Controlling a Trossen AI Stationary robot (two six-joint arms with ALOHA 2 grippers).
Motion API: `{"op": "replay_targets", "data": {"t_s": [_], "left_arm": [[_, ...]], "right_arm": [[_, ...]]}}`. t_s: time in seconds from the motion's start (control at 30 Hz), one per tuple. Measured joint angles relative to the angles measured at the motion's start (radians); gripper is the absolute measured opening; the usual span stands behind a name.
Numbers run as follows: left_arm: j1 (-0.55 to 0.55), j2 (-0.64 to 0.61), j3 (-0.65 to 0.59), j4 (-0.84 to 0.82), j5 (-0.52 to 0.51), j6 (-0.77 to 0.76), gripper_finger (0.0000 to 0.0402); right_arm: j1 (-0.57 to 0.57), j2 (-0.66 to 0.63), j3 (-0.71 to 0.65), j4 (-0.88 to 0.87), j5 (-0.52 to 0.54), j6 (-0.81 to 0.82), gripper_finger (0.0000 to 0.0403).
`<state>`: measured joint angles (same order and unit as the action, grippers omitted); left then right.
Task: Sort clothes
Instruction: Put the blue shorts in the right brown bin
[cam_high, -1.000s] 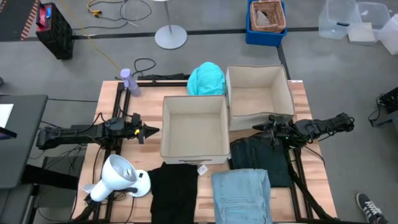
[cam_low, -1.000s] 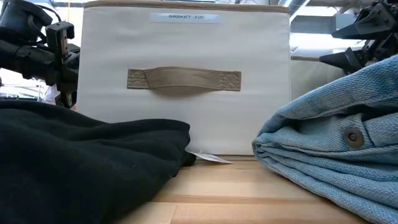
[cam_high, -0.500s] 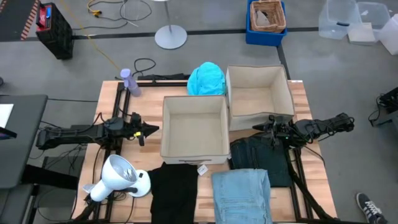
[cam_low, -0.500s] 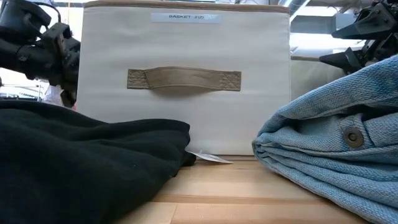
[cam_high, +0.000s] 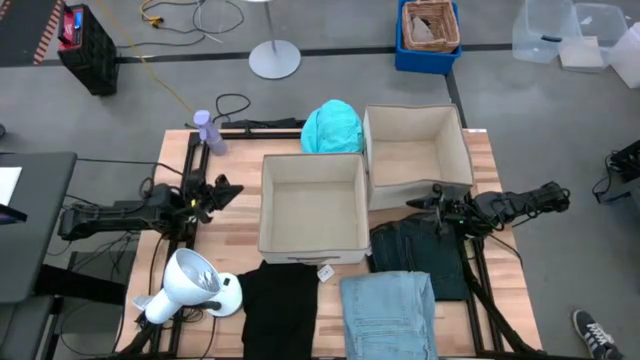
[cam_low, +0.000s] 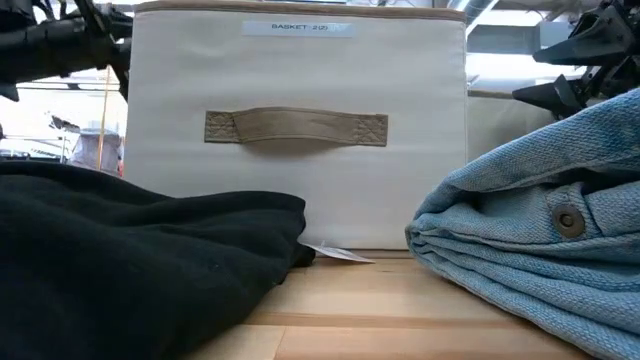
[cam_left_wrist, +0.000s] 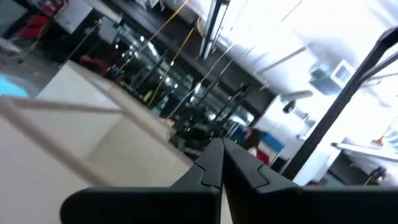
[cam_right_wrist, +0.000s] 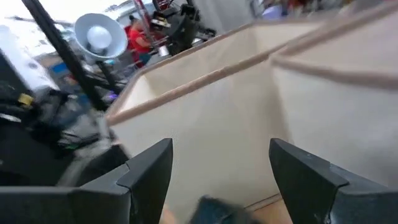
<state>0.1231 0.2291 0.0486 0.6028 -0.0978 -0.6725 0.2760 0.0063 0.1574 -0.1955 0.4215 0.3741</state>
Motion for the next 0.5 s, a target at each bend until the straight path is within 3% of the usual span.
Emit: {"op": "replay_targets", "data": {"t_s": [0.1, 0.23, 0.5], "left_arm": [[0.001, 0.0, 0.004, 0.068, -0.078, -0.007, 0.0], [0.016, 0.011, 0.071, 0.033, -0.229, 0.014, 0.0], [0.081, 0.177, 0.217, -0.071, -0.248, 0.115, 0.0]], "right_arm": [[-0.027, 0.0, 0.0, 0.083, 0.029, -0.013, 0.0285], [-0.077, 0.0, 0.0, 0.272, 0.031, -0.015, 0.0285], [-0.15, 0.0, 0.0, 0.537, 0.032, -0.016, 0.0285]]}}
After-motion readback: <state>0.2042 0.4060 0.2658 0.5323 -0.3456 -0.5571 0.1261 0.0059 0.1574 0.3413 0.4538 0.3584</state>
